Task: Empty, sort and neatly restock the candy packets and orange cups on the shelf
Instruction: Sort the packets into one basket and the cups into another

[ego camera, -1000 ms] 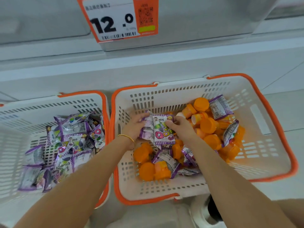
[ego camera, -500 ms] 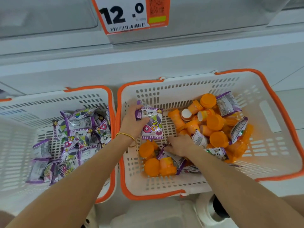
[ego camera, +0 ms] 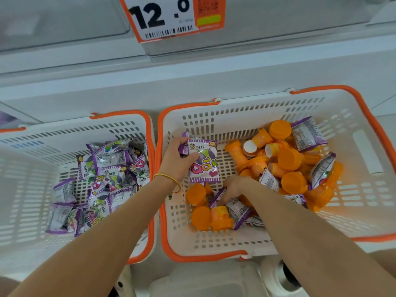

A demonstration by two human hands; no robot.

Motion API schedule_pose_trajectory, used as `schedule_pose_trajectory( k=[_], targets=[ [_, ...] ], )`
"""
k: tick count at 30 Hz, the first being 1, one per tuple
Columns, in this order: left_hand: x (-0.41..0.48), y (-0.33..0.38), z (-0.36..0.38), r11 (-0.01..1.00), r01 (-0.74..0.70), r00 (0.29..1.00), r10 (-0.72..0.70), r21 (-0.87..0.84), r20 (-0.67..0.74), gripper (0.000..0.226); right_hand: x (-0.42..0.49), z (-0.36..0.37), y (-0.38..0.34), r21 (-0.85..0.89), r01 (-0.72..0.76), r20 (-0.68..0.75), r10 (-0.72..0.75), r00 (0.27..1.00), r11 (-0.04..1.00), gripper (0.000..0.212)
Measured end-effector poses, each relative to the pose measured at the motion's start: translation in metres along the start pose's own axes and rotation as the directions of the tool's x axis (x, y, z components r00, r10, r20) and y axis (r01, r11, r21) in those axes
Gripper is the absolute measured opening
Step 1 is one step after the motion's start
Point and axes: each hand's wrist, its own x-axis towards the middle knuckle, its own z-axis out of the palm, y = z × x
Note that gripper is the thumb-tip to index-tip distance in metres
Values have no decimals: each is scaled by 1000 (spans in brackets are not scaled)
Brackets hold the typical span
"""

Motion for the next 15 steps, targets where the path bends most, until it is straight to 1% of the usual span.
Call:
schedule_pose_trajectory(
  k=[4, 6, 8, 10, 12, 15],
  targets=[
    [-4, 3, -2, 1000, -3, 1000, 3, 0, 0, 36, 2, 4, -5, 2, -22, 7, 22, 1000, 1000, 79],
    [-7, 6, -3, 1000, -8, 1000, 8, 2, -6, 36, 2, 7, -6, 1, -41, -36, 41, 999, 999, 69],
    [-9, 9, -6, 1000, -14, 1000, 14, 8, -9, 37, 1, 12, -5, 9, -67, -141, 68, 988, 998, 58],
    [-11, 12, -9, 1000, -25, 1000, 25, 7, -15, 37, -4, 16, -4, 57, -73, -257, 86, 963, 996, 45],
    [-13, 15, -12, 999, -41, 999, 40, -7, -27, 35, -11, 17, -3, 162, -52, -362, 109, 926, 985, 32],
    [-16, 20, -20, 997, -70, 997, 69, -30, -39, 34, -23, 10, 1, 349, 28, -496, 159, 853, 937, 26]
  ],
)
